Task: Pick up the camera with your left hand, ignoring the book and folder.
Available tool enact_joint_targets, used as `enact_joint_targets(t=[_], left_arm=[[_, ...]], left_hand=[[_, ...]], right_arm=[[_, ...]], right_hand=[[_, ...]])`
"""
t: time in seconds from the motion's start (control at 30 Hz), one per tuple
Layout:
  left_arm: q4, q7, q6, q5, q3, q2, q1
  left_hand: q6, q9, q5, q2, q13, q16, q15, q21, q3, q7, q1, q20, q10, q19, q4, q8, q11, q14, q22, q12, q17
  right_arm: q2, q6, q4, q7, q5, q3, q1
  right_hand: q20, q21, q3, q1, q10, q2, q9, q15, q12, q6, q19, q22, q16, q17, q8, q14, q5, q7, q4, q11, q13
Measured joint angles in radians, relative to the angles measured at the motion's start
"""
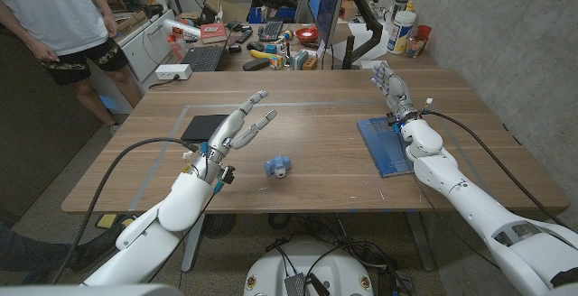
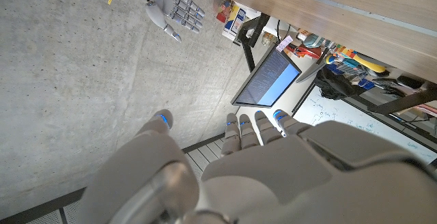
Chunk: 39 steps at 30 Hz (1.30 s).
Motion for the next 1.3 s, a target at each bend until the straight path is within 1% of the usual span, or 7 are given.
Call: enact_joint_targets(t=[0.33,0.43,0.6,0.93,1.07,1.2,1.3], left_arm=[[-0.027,-0.003,0.024,0.037,-0.007,-0.005,0.021],[-0.036,-0.001,0.033,0.048,-0.011,-0.007,0.033],[-0.053,0.001,0.047,0.069,-0.021,-0.011,0.051],[-0.082,0.003,0.076,0.120,-0.033,-0.021,0.078],[-0.093,0.004,0.088,0.142,-0.035,-0.026,0.087],[-0.104,0.004,0.095,0.153,-0.038,-0.030,0.095],[-0.111,0.004,0.108,0.178,-0.040,-0.033,0.102]], left_hand=[[0.013,0.000,0.000,0.004,0.000,0.000,0.001,0.000,-0.004,-0.005,0.004,0.004,0.011,0.004,-0.004,0.008,0.001,0.011,0.000,0.005,0.000],[0.016,0.000,0.000,0.004,0.000,0.000,-0.003,0.000,-0.002,-0.004,0.004,0.004,0.019,0.004,-0.006,0.008,-0.005,0.015,0.000,0.005,0.000],[0.025,0.000,0.000,0.004,0.000,0.008,-0.004,0.000,0.000,-0.011,0.012,-0.001,0.032,0.008,-0.008,0.008,-0.007,0.024,0.000,0.005,0.000],[0.028,0.000,0.000,0.004,0.000,0.008,-0.007,0.006,-0.004,-0.014,0.012,0.011,0.039,0.026,-0.013,0.008,-0.014,0.032,0.000,0.010,0.000],[0.034,0.000,0.000,0.009,0.000,0.008,-0.005,0.008,-0.004,-0.020,0.017,0.011,0.048,0.026,-0.013,0.008,-0.012,0.041,0.000,0.012,0.003],[0.034,0.000,0.000,0.004,0.000,0.008,-0.005,0.008,-0.004,-0.020,0.022,0.014,0.048,0.029,-0.013,0.008,-0.012,0.041,0.000,0.012,0.005],[0.038,0.000,0.000,0.006,0.000,0.008,-0.009,0.008,-0.001,-0.024,0.024,0.014,0.053,0.029,-0.016,0.008,-0.017,0.044,0.000,0.012,0.005]], right_arm=[[0.001,0.002,0.000,0.000,0.003,0.002,-0.004],[0.001,0.003,-0.003,-0.002,0.003,0.003,-0.006],[0.001,0.004,-0.007,-0.004,0.005,0.005,-0.009],[-0.001,0.004,-0.013,-0.006,0.005,0.006,-0.013],[-0.001,0.004,-0.013,-0.006,0.006,0.006,-0.013],[-0.001,0.005,-0.013,-0.006,0.006,0.006,-0.013],[-0.002,0.005,-0.013,-0.005,0.006,0.006,-0.013]], right_hand=[[0.000,0.000,0.000,0.000,0.008,0.000,0.000,0.000,0.000,0.000,0.000,0.000,0.000,0.000,0.000,0.000,0.000,0.000,0.000,0.000,0.000],[0.000,-0.008,0.000,0.000,0.008,0.000,0.000,-0.004,0.000,0.000,0.000,0.000,0.000,0.000,0.000,0.004,0.000,0.000,0.000,0.000,0.000],[0.004,-0.008,-0.004,0.000,0.007,0.000,0.000,-0.007,0.000,0.000,0.004,0.000,0.000,0.000,0.000,0.007,0.000,0.000,-0.004,0.000,0.000],[0.006,-0.008,-0.004,0.000,0.011,0.000,0.000,-0.007,0.000,0.000,0.005,0.000,0.000,0.000,0.000,0.007,0.000,0.000,-0.004,-0.003,0.000],[0.006,-0.008,-0.004,0.000,0.011,0.000,0.000,-0.007,0.000,0.000,0.005,0.000,0.000,0.000,0.000,0.007,0.000,0.000,-0.004,-0.003,0.000],[0.006,-0.008,-0.004,0.000,0.011,0.000,0.000,-0.007,0.000,0.000,0.005,0.000,0.000,0.000,0.000,0.007,0.000,0.000,-0.004,-0.003,0.000],[0.005,-0.008,-0.004,0.000,0.011,0.000,0.000,-0.007,0.000,0.000,0.005,0.000,0.000,0.000,0.000,0.007,0.000,0.000,-0.004,-0.003,0.000]])
